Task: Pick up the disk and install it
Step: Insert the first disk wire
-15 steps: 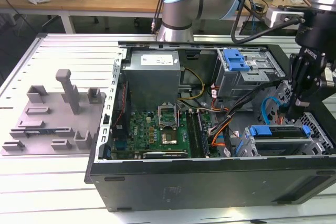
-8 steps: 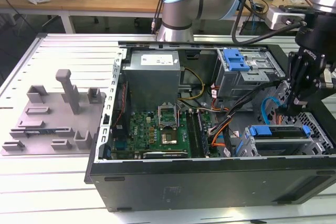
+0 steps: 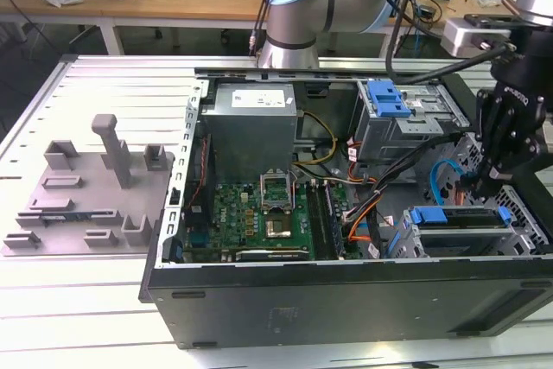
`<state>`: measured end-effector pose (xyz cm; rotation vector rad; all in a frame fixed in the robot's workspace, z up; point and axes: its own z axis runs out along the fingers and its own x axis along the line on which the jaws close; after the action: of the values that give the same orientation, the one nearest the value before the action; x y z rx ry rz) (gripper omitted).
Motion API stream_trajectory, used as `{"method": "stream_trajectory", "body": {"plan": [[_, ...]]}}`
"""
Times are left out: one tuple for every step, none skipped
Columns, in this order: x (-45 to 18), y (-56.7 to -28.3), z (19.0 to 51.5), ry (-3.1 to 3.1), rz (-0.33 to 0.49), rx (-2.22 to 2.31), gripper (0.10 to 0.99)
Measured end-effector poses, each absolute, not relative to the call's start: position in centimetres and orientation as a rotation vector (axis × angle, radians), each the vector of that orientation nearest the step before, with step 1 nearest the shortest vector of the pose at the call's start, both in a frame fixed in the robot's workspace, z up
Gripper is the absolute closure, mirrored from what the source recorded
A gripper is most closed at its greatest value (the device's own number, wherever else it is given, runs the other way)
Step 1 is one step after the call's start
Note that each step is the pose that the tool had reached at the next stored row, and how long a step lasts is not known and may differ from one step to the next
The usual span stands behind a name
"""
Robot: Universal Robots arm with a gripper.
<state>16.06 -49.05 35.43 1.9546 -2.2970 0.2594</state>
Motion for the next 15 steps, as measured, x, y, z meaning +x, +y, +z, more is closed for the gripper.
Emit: {"method": "stream_trajectory", "body": {"plan": [[16.1, -49.3, 35.4, -2.297, 0.256, 1.958, 0.922], [16.1, -49.5, 35.4, -2.300, 0.248, 1.961, 0.922], [16.1, -49.6, 35.4, -2.302, 0.241, 1.964, 0.922], [16.0, -49.6, 35.4, -2.303, 0.237, 1.965, 0.922], [16.0, -49.7, 35.4, -2.305, 0.234, 1.967, 0.922], [16.0, -49.7, 35.4, -2.308, 0.226, 1.970, 0.922], [16.0, -49.9, 35.4, -2.312, 0.219, 1.973, 0.922], [16.0, -50.1, 35.4, -2.316, 0.208, 1.978, 0.922], [16.0, -50.4, 35.4, -2.323, 0.194, 1.985, 0.922], [16.0, -50.6, 35.5, -2.330, 0.180, 1.991, 0.922], [16.0, -50.8, 35.5, -2.335, 0.167, 1.996, 0.922], [16.0, -50.9, 35.5, -2.338, 0.161, 1.999, 0.922], [16.0, -51.0, 35.5, -2.342, 0.153, 2.003, 0.922], [16.0, -51.2, 35.5, -2.347, 0.139, 2.010, 0.922], [16.0, -51.4, 35.5, -2.350, 0.130, 2.015, 0.922]]}}
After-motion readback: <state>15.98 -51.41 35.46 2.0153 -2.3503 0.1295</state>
